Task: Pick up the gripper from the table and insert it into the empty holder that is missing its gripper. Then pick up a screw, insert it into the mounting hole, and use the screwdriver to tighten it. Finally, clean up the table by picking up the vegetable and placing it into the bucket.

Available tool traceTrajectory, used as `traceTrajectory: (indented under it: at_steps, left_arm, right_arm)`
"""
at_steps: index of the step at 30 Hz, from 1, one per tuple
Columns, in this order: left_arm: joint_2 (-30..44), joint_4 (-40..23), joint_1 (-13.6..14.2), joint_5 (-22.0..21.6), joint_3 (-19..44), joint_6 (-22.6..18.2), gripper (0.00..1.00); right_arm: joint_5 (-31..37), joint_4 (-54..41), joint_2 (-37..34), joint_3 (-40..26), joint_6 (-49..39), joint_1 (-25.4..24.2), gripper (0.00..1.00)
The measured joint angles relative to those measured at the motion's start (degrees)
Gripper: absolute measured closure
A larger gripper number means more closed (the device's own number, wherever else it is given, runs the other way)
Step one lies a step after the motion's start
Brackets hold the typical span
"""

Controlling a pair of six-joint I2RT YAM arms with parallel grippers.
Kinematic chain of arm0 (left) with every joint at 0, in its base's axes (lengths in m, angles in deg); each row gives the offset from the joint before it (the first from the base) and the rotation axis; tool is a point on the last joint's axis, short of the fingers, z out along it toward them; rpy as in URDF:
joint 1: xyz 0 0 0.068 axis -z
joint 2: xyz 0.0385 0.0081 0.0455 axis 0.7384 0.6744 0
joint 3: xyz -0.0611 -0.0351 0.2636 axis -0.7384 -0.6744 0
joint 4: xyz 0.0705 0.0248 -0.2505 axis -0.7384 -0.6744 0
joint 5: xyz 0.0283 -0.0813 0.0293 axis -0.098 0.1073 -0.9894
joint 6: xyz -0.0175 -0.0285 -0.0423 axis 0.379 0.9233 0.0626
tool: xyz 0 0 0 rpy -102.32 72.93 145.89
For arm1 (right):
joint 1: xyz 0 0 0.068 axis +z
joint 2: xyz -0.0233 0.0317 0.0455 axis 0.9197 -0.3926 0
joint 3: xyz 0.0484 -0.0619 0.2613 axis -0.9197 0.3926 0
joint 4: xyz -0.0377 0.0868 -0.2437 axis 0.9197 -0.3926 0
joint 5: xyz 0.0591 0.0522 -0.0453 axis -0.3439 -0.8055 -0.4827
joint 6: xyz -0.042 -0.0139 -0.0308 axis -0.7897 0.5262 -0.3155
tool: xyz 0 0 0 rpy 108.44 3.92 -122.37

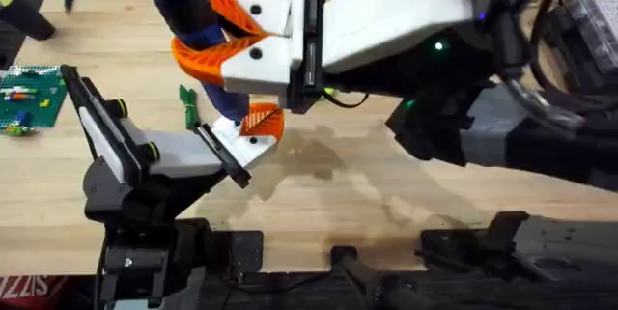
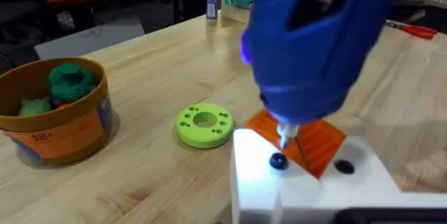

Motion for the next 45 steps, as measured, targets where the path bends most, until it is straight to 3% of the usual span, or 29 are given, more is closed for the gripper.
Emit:
traceTrajectory:
  at_steps: [45]
  left_arm:
    - [0.00,0.00,0.00,0.00,0.00,0.00,0.988]
  right_arm:
    - [0.15,0.15,0.00,-0.52,-2.09,1.14,0.973]
